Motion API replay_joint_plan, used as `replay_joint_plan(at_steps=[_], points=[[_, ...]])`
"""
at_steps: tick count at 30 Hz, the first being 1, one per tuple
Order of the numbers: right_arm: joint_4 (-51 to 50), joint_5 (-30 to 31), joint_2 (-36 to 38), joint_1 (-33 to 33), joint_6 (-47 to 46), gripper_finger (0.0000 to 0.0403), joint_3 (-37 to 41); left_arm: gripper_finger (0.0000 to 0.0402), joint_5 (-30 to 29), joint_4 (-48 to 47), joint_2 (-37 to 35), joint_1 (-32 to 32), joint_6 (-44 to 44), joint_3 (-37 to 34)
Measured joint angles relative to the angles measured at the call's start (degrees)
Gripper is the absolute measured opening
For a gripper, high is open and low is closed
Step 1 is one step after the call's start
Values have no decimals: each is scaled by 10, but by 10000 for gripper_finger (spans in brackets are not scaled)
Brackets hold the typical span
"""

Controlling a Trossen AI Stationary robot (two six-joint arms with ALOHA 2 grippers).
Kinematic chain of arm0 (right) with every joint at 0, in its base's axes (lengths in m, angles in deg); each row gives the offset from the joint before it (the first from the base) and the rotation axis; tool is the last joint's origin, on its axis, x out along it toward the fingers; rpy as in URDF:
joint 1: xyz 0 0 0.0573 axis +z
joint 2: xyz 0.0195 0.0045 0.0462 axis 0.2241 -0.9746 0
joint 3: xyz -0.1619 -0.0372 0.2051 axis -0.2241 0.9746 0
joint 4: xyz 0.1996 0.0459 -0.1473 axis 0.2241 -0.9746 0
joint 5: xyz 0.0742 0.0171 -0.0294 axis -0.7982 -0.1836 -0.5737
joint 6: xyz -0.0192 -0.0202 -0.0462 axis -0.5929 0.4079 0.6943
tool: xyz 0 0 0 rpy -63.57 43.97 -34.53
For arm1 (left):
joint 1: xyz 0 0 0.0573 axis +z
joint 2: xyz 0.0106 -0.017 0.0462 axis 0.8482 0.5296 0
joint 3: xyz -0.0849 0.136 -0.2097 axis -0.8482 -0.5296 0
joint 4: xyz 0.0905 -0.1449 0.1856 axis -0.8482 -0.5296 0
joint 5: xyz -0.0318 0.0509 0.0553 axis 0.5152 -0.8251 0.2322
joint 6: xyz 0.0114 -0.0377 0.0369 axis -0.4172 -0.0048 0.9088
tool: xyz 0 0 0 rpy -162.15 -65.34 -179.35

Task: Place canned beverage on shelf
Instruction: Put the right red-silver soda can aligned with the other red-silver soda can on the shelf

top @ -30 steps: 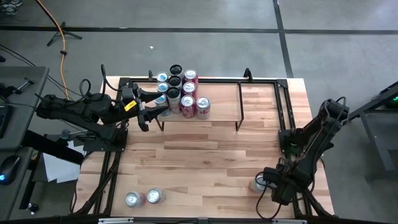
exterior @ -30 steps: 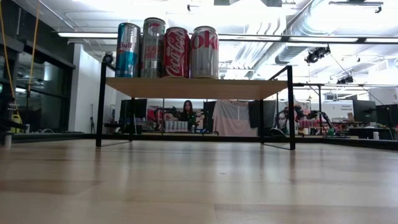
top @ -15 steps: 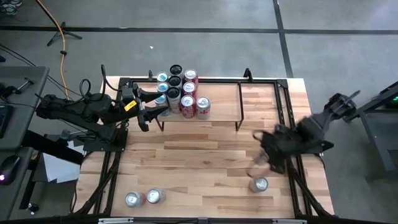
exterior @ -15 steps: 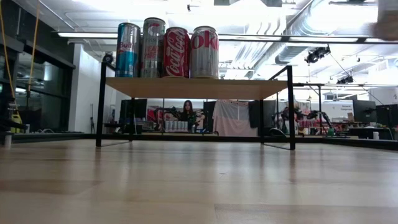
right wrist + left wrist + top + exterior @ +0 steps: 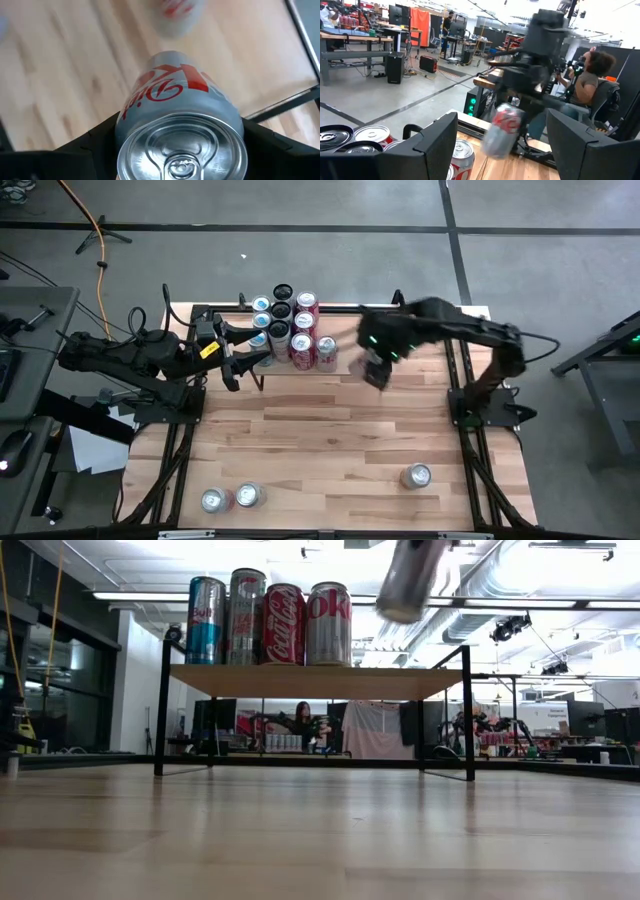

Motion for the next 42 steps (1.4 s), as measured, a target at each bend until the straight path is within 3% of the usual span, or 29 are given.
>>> replay_joint_plan(at_steps=[6,13,31,36,42], points=[[-1,-22,-83,-74,1,287,-59,241,0,0,0,0,-1,0],[-1,-35,-94,-113,-18,287,-25,241,0,0,0,0,-1,0],[-1,-58,-96,-131,-59,287,-17,241,1,0,0,0,-1,0],[0,-57,-96,-131,-60,328,-17,241,1,0,0,0,-1,0],[0,-50,-96,-131,-60,341,-17,241,1,0,0,0,-1,0]])
